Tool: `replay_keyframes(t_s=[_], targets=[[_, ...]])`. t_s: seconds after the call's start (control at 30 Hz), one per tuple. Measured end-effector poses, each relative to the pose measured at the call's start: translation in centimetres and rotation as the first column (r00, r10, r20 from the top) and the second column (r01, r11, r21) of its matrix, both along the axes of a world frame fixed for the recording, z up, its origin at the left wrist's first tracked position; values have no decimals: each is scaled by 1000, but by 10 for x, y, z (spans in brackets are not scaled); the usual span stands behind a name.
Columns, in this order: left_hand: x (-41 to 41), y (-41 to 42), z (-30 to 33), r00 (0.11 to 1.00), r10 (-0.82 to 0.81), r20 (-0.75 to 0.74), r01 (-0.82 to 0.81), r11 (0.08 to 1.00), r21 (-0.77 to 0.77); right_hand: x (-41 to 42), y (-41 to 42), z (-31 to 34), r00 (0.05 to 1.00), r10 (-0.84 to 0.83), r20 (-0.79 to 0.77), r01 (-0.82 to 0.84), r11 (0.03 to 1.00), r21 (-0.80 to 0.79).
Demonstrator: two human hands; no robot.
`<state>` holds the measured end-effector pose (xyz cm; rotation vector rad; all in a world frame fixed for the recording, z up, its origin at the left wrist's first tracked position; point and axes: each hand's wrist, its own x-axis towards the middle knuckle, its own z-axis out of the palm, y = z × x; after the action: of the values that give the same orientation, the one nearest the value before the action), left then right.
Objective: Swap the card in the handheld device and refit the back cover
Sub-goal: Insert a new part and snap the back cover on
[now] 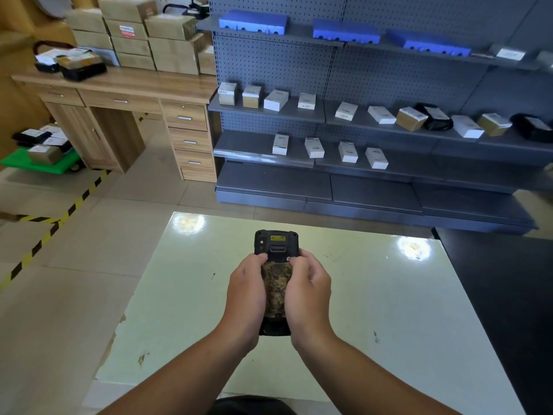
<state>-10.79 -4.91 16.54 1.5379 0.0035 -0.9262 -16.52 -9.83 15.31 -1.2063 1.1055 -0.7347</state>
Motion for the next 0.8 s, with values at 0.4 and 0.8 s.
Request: replay_keyframes(t_s=[0.4,0.8], targets=[[2,-3,-15,976,-60,208,75,995,-63,-4,-8,-10,1000,-14,0,14,1000,-17],[13,1,-47,964,-249,-94,237,964,-117,-3,-43,-53,701,329,-632,-505,856,-114]])
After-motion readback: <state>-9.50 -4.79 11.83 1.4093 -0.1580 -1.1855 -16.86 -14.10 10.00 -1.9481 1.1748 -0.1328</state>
